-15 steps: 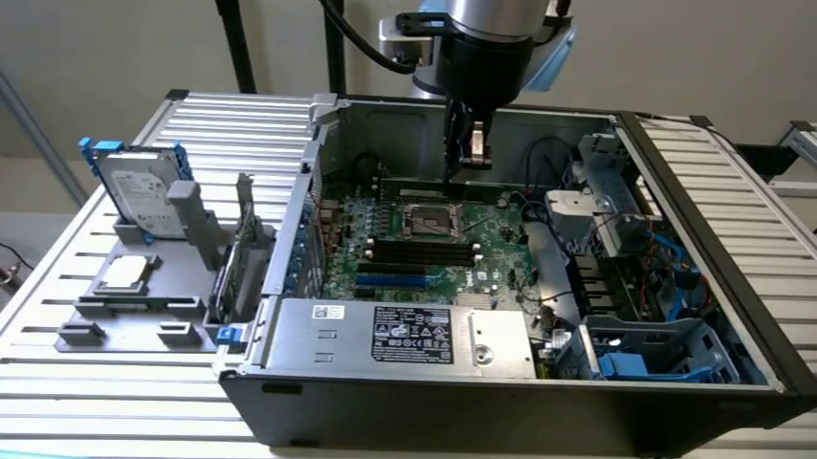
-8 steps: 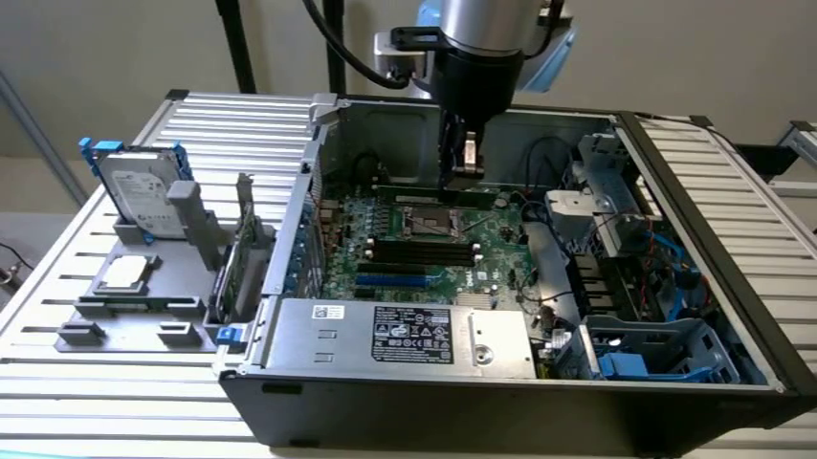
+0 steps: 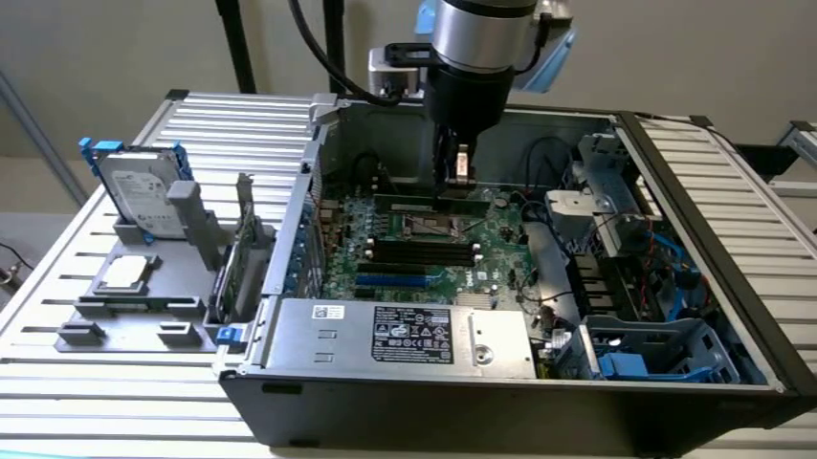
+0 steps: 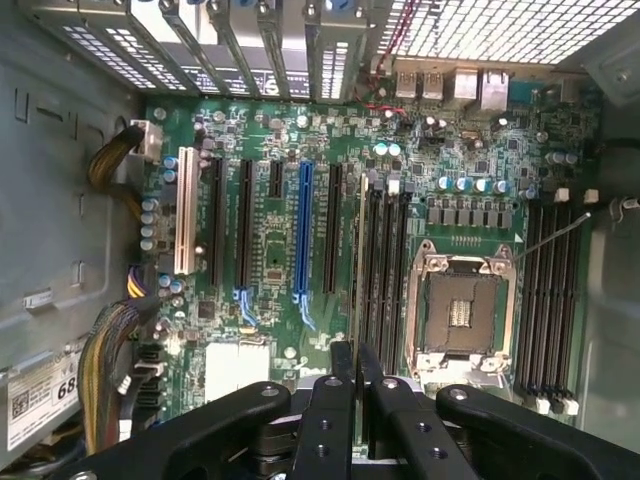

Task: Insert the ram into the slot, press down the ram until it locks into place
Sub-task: 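Insert the ram into the slot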

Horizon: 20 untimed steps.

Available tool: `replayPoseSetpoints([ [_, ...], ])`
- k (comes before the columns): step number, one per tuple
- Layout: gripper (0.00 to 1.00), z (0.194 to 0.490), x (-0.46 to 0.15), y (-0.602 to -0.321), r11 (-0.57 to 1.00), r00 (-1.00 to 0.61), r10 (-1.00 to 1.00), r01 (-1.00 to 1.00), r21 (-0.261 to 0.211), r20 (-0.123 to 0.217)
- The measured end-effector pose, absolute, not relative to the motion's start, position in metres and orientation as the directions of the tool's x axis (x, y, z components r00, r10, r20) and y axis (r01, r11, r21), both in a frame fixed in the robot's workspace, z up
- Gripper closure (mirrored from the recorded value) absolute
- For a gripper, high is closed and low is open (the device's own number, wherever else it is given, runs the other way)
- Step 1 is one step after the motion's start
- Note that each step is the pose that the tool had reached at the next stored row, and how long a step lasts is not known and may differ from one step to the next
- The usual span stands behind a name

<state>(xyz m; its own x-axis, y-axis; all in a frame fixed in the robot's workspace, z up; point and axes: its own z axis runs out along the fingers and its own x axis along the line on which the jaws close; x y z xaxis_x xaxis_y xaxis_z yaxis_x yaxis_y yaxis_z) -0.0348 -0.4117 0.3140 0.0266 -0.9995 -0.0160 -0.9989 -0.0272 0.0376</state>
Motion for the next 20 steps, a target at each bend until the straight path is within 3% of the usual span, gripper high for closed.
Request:
replayPoseSetpoints([
  [20,0.87,0.278,-0.036,-0.408,-0.027,0.027,-1.0,-0.999,0.038,-0.016],
])
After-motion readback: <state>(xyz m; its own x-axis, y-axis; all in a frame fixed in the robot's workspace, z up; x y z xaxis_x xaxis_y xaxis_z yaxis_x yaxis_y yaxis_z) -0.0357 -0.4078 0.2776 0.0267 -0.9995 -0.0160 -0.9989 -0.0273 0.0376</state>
